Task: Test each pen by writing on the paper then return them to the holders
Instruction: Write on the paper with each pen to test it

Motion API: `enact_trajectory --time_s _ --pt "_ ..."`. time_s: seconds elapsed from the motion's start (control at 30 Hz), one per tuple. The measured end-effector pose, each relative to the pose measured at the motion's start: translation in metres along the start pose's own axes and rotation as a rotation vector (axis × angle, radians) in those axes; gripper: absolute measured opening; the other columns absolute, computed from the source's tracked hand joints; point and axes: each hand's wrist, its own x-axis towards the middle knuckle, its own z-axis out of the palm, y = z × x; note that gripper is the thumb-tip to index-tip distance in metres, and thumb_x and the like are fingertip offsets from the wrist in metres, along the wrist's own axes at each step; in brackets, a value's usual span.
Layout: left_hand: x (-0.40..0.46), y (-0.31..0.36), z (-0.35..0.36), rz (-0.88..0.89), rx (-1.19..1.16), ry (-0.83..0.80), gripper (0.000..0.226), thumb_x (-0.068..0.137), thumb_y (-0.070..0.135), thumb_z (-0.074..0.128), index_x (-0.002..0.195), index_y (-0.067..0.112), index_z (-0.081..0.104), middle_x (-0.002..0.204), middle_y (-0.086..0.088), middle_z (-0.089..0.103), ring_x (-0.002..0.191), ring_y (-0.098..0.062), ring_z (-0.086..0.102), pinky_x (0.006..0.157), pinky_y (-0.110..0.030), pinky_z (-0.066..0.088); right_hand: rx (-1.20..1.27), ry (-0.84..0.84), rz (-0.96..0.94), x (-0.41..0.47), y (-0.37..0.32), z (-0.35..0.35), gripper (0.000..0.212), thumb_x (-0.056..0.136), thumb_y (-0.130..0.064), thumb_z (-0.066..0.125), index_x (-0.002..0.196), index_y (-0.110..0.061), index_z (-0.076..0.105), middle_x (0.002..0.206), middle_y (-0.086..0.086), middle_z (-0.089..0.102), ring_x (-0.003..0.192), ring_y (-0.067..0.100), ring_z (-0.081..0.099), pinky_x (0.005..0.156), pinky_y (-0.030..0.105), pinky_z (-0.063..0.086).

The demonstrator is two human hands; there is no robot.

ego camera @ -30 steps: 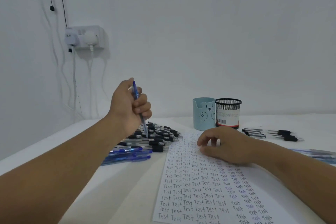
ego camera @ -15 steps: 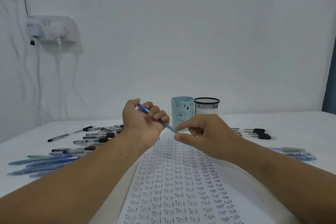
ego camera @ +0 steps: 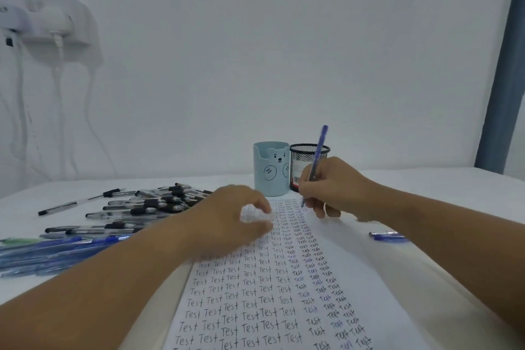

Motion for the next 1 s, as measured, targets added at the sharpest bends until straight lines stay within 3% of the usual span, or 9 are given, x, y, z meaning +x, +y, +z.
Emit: enact_trajectory --time_s 0.1,0.17,0.4,0.53,0.67,0.87,1.0 --pt "0.000 0.002 0.000 -0.026 0.050 -0.087 0.032 0.087 0.060 0.067 0.113 0.043 0.064 0.128 0.028 0.052 0.123 0.003 0.045 0.104 -0.024 0.034 0.305 0.080 0.091 0.002 0.015 0.010 0.022 0.084 -0.003 0.070 0.069 -0.007 0.055 0.058 0.013 0.057 0.043 0.020 0.047 0.042 0.023 0.034" --pt "0.002 0.002 -0.001 -0.031 0.079 -0.098 0.034 0.086 0.060 0.067 0.115 0.043 0.064 0.129 0.026 0.053 0.124 0.001 0.046 0.107 -0.024 0.035 0.345 0.124 0.130 0.002 0.021 0.015 0.027 0.086 -0.007 0.074 0.070 -0.008 0.051 0.056 0.010 0.053 0.042 0.018 0.043 0.040 0.022 0.033" --pt "0.002 -0.001 0.000 -0.039 0.088 -0.092 0.035 0.083 0.063 0.068 0.113 0.045 0.064 0.128 0.027 0.053 0.124 0.003 0.046 0.109 -0.026 0.036 0.200 0.083 0.117 0.006 0.027 0.013 0.031 0.086 -0.035 0.078 0.076 -0.010 0.065 0.062 0.007 0.066 0.044 0.014 0.050 0.041 0.023 0.041" --pt "0.002 -0.001 0.002 -0.031 0.106 -0.079 0.034 0.085 0.062 0.067 0.114 0.044 0.064 0.129 0.026 0.053 0.124 0.001 0.047 0.108 -0.025 0.036 0.137 0.089 0.110 0.014 0.032 0.012 0.030 0.084 -0.028 0.081 0.075 -0.010 0.059 0.066 0.011 0.070 0.046 0.016 0.051 0.044 0.025 0.040" --pt "0.003 -0.003 0.002 -0.048 0.080 -0.086 0.033 0.083 0.063 0.068 0.112 0.046 0.064 0.131 0.026 0.053 0.125 0.000 0.047 0.109 -0.027 0.035 -0.058 0.153 0.050 0.020 0.037 0.015 0.040 0.082 -0.033 0.080 0.063 -0.016 0.050 0.052 -0.001 0.062 0.046 0.008 0.048 0.052 0.022 0.042" --pt "0.004 -0.006 0.002 -0.055 0.054 -0.087 0.033 0.081 0.065 0.068 0.108 0.048 0.064 0.131 0.028 0.052 0.127 0.001 0.045 0.111 -0.028 0.034 -0.072 0.139 0.064 0.024 0.043 0.015 0.033 0.082 -0.017 0.074 0.057 -0.017 0.051 0.052 0.001 0.064 0.058 0.019 0.054 0.061 0.034 0.046" --pt "0.003 -0.007 0.001 -0.053 0.049 -0.100 0.034 0.081 0.066 0.067 0.110 0.050 0.064 0.133 0.029 0.051 0.127 0.001 0.046 0.112 -0.029 0.035 -0.112 0.119 0.069 0.023 0.042 0.016 0.028 0.081 -0.015 0.071 0.059 -0.015 0.054 0.052 -0.001 0.064 0.056 0.014 0.052 0.061 0.029 0.046"
